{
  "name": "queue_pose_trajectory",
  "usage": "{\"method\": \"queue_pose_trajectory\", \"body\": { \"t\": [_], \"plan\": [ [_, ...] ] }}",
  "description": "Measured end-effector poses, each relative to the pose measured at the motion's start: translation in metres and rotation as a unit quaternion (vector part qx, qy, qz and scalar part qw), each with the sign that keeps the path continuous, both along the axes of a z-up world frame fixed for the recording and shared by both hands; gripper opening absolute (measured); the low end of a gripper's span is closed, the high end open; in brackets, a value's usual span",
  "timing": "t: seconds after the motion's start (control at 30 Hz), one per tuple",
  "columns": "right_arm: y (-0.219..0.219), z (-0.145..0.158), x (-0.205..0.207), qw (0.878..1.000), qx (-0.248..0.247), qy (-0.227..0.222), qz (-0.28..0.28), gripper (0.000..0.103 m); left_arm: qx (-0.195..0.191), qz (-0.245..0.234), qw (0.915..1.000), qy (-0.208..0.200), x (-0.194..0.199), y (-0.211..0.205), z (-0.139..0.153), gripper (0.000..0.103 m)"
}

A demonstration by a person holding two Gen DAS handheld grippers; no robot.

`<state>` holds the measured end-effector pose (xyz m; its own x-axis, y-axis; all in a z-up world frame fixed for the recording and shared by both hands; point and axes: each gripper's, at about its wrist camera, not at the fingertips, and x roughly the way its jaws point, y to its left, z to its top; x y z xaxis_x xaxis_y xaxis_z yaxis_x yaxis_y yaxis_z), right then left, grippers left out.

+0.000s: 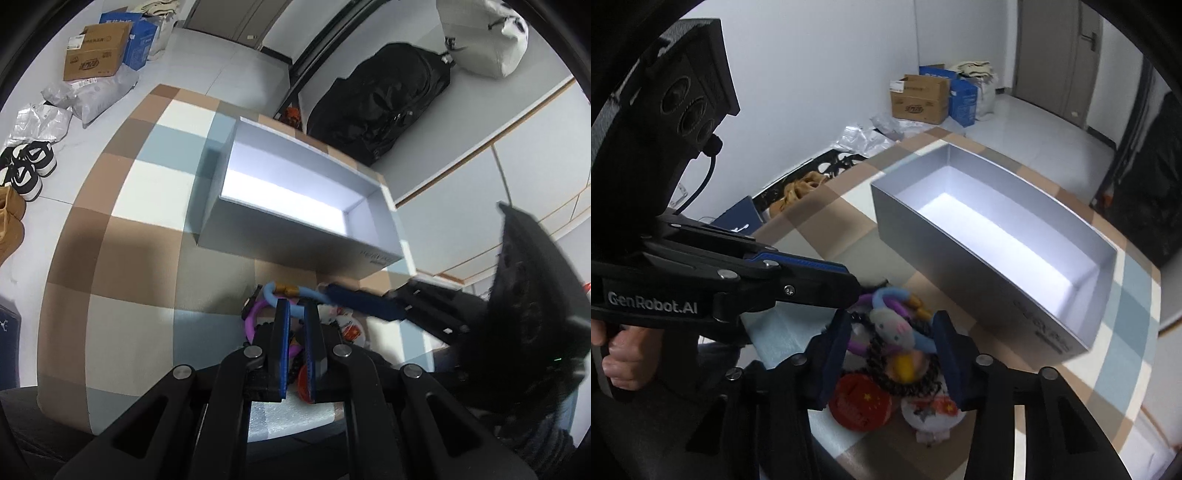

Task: Organize jewelry
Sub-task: 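Grasp the purple bangle with the left tool while the right tool grasps the blue bangle, then lift both bangles and carry them over the silver box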

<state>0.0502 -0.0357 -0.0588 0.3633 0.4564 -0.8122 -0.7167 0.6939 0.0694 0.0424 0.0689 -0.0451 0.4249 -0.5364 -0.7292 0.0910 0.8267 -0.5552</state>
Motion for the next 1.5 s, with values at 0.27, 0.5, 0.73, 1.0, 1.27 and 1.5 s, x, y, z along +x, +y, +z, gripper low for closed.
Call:
{"method": "queue_pose_trajectory", "body": {
  "t": [0.27, 0.5, 0.73, 1.0, 1.27, 1.5],
  "plan": [
    [-0.006, -0.005, 0.015, 0.999, 0.007, 0.031, -0.030, 0.013, 0.040, 0.043, 0.9982, -0.014, 0.001, 0.019, 0.005, 0.029],
    [-0.027, 0.011, 0.021, 0.993, 0.076, 0.051, -0.073, 0.013, 0.045, 0.049, 0.9976, 0.017, 0.004, 0.025, -0.010, 0.043],
    [-0.044, 0.025, 0.021, 0.986, 0.124, 0.047, -0.103, 0.013, 0.099, 0.020, 0.9945, 0.028, -0.001, 0.010, -0.018, 0.043],
    [-0.062, 0.035, 0.003, 0.980, 0.153, 0.039, -0.118, 0.013, 0.093, 0.004, 0.9941, 0.055, 0.001, 0.007, -0.030, 0.034],
    [-0.082, 0.039, -0.006, 0.975, 0.174, 0.034, -0.136, 0.013, 0.094, 0.027, 0.9936, 0.057, 0.005, 0.008, -0.032, 0.022],
    [-0.090, 0.042, -0.015, 0.972, 0.186, 0.030, -0.140, 0.013, 0.133, 0.023, 0.9904, 0.030, 0.013, -0.010, -0.032, 0.021]
  ]
}}
